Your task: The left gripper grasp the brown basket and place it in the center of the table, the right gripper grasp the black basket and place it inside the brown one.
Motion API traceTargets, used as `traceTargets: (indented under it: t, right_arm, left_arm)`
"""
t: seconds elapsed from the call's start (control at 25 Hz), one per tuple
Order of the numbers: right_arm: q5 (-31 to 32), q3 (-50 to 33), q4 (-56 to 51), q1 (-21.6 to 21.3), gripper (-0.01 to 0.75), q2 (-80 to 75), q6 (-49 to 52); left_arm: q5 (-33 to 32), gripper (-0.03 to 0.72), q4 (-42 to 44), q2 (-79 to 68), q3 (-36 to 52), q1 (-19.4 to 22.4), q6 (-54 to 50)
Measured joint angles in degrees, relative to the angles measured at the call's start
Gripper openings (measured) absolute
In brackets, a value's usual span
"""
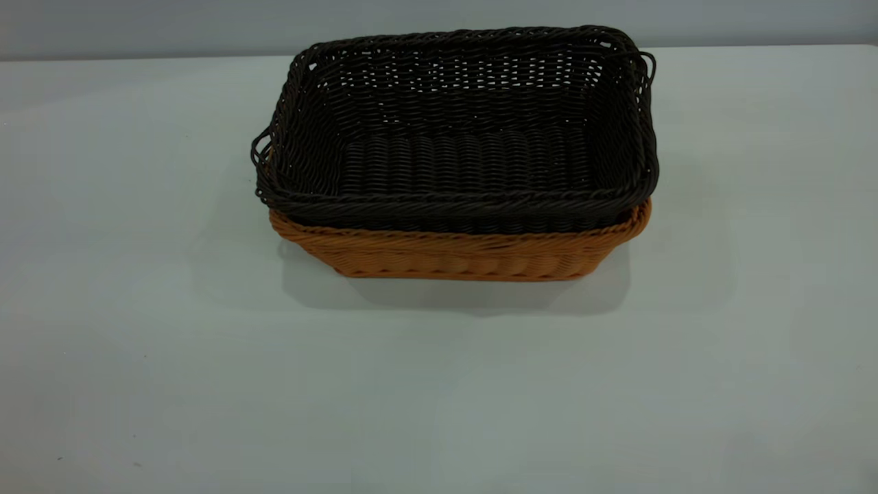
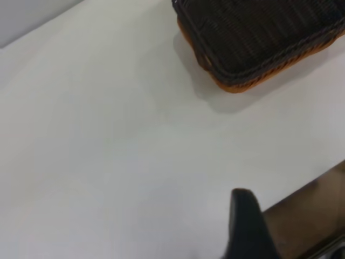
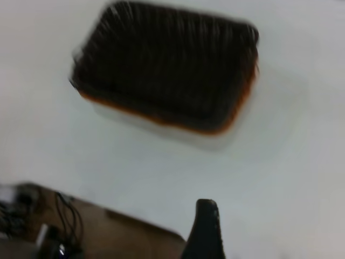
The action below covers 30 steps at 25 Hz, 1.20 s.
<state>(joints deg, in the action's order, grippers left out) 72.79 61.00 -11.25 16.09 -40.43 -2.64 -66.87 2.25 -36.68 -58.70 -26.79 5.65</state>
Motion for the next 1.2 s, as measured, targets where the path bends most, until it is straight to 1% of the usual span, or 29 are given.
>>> traceTargets:
  t: [0.12,0.28,0.44,0.52,0.6,0.68,1.2]
  right_arm:
    - [0.00,-8.41,1.59,0.00,0.562,6.23,0.00]
    - [-0.79,-19.07,4.83,0.00,0.562,14.67,-0.04]
    - [-4.63,-28.91,6.34,0.00,0.562,21.96,-0.04]
    - [-7.14,-32.68,6.50,0.00,0.562,25.36,0.02]
    - [-8.23,-33.93,6.60,0.00,0.562,27.59,0.51]
    - [-8.95,-33.95,6.95,0.00,0.562,28.95,0.77]
    - [-9.07,-33.95,7.00,0.00,0.562,29.62,0.90]
  left_arm:
    - [0.00,0.461,0.07,4.07,4.54,0.00,-3.02]
    - [0.00,0.476,-0.03,9.25,12.66,0.00,-5.31]
    - [0.65,0.477,-0.20,13.63,21.64,0.00,-5.65]
    - [2.59,0.477,-0.44,15.29,25.50,0.00,-5.65]
    - [4.19,0.477,-1.22,16.21,28.99,0.00,-5.65]
    - [4.19,0.477,-2.25,16.52,30.57,0.00,-5.31]
    - [4.26,0.477,-2.93,16.53,30.80,0.00,-5.02]
